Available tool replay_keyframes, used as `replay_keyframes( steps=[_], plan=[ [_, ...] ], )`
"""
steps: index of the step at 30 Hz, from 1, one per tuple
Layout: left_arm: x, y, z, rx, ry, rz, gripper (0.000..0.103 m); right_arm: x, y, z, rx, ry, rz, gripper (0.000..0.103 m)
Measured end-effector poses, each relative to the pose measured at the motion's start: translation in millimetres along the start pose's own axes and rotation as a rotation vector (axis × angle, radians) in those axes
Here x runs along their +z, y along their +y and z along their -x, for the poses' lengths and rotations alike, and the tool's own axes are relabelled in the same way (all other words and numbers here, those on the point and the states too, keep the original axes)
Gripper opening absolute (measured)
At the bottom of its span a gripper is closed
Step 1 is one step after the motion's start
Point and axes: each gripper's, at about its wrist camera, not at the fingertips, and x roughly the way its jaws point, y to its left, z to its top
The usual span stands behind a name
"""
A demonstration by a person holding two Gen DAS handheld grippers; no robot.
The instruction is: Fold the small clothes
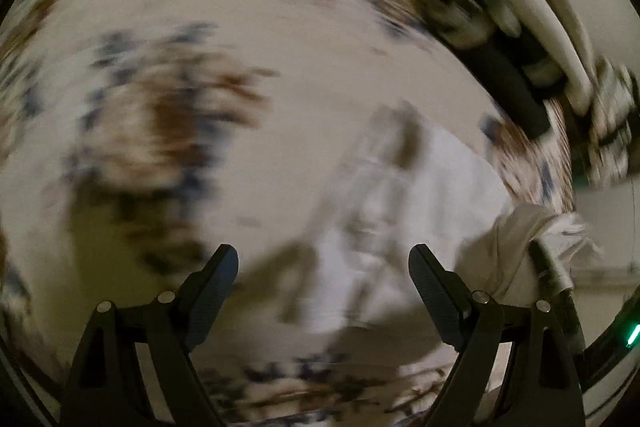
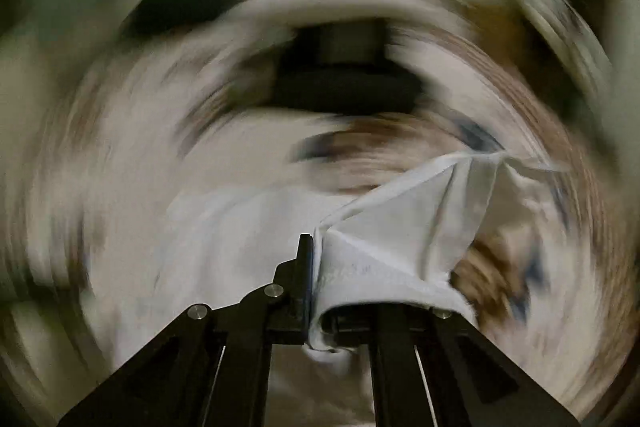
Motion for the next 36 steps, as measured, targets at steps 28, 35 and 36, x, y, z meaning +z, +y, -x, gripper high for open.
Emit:
replay_keyframes(
  steps=[28, 35, 36],
  plan=[
    [9, -59, -104, -0.051, 0.081, -0.074, 0.087, 26, -38, -120, 0.427, 0.545, -0.197, 0.066],
    [-56, -24, -77, -0.009, 0.107, 0.032, 0.087, 13, -76, -127, 0.455, 0.654, -0.15, 0.073],
    [-63, -19, -71, -0.006, 0.11, 0.079, 0.087, 17, -81, -122, 0.477, 0.649, -0.16, 0.074]
  ],
)
